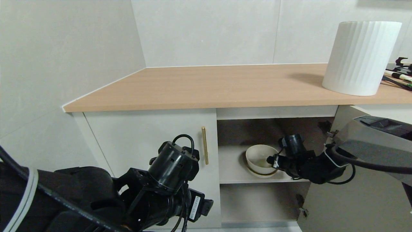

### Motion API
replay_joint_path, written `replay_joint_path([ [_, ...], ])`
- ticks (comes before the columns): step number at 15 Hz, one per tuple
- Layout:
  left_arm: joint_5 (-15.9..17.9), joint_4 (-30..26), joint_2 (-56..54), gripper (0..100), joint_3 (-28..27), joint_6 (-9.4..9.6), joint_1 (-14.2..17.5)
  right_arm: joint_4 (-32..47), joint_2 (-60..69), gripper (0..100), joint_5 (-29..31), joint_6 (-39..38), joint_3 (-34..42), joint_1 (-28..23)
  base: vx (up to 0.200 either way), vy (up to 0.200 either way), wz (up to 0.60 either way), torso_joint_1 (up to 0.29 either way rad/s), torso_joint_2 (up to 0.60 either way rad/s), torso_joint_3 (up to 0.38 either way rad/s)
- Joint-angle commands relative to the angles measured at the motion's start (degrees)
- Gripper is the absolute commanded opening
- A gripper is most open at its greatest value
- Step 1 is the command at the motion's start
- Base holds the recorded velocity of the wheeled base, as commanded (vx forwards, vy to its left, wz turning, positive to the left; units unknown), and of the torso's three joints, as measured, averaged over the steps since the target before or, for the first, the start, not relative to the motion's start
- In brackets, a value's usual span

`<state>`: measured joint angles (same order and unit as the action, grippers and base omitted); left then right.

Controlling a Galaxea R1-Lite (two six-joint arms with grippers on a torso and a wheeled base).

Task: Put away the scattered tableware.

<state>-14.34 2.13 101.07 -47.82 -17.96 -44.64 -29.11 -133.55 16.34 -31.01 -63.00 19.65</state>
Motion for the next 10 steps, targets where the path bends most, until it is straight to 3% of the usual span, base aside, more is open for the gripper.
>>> replay_joint_path([
  [1, 0.01, -0.2, -2.11, 100, 0.1, -0.06, 0.43, 0.2, 5.4, 100, -1.92, 0.95, 3.85, 0.3, 0.0, 0.0, 0.0, 0.0, 0.0, 0.0],
  [4, 0.54, -1.78, -11.51, 100, 0.89, 0.11, 5.27, 0.28, 18.94, 100, -5.26, 5.44, 14.31, 1.35, 0.0, 0.0, 0.0, 0.0, 0.0, 0.0],
  [5, 2.3, -4.07, -17.58, 100, 0.36, 0.29, 7.55, 1.25, 28.52, 100, -8.25, 9.13, 21.17, 2.23, 0.0, 0.0, 0.0, 0.0, 0.0, 0.0],
  [6, 3.44, -5.56, -20.3, 100, 0.63, 0.29, 7.99, 2.74, 32.47, 100, -9.83, 10.89, 23.1, 2.41, 0.0, 0.0, 0.0, 0.0, 0.0, 0.0],
  [8, 6.95, -13.82, -28.56, 100, 0.89, -0.06, 8.34, 15.58, 44.95, 100, -11.85, 13.17, 24.33, 4.69, 0.0, 0.0, 0.0, 0.0, 0.0, 0.0],
  [10, 7.04, -14.09, -31.64, 100, 2.21, -1.2, 11.33, 24.1, 52.69, 100, -13.87, 13.17, 24.15, 6.1, 0.0, 0.0, 0.0, 0.0, 0.0, 0.0],
])
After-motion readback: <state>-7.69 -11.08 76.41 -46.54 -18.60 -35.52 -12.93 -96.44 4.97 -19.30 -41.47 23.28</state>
